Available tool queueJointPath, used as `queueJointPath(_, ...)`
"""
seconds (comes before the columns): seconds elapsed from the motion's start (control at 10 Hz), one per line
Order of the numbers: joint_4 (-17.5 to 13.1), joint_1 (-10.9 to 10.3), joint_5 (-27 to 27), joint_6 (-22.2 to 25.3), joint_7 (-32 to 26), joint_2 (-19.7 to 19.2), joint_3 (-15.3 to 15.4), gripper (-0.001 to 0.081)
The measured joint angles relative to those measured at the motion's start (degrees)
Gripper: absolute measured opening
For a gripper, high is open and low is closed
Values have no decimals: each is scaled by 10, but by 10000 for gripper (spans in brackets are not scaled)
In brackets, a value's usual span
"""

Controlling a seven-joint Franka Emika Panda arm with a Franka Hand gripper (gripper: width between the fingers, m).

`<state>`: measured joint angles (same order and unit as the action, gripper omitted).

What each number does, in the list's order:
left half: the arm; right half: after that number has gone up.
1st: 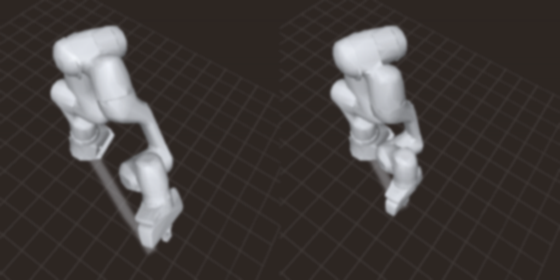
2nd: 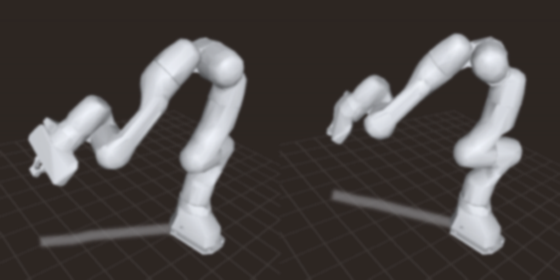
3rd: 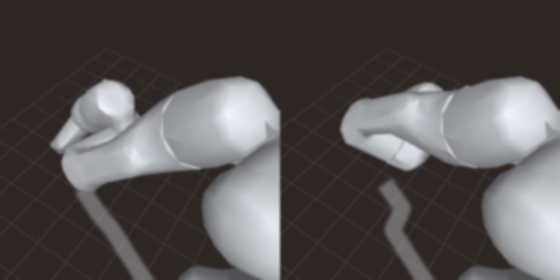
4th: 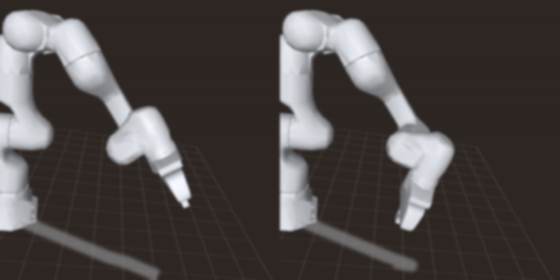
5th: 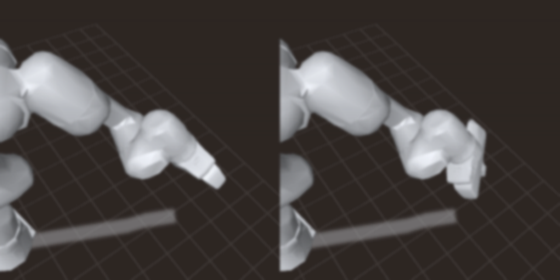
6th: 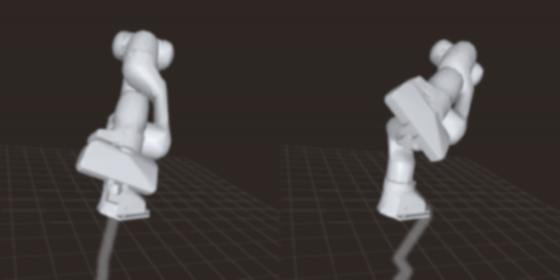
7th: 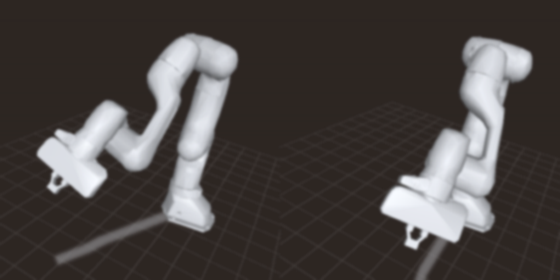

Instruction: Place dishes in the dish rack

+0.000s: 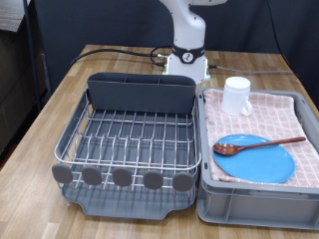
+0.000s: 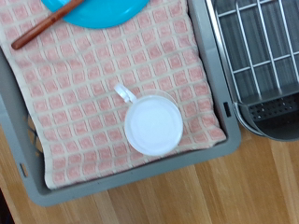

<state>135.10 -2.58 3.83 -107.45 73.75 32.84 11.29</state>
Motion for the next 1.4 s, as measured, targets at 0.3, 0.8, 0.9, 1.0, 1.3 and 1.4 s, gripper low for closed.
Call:
queueJointPath(0.3,4,10,2,-85,123,-46,38,802)
queueJointPath(0.8,-64,20,-34,-129,221,-172,76,802)
queueJointPath(0.9,-63,20,-33,-129,221,-171,75,802)
queueJointPath(1.0,-63,20,-32,-127,232,-172,76,802)
queueJointPath(1.3,-81,20,-44,-130,308,-208,88,802)
queueJointPath(1.4,-92,20,-64,-132,346,-224,95,802)
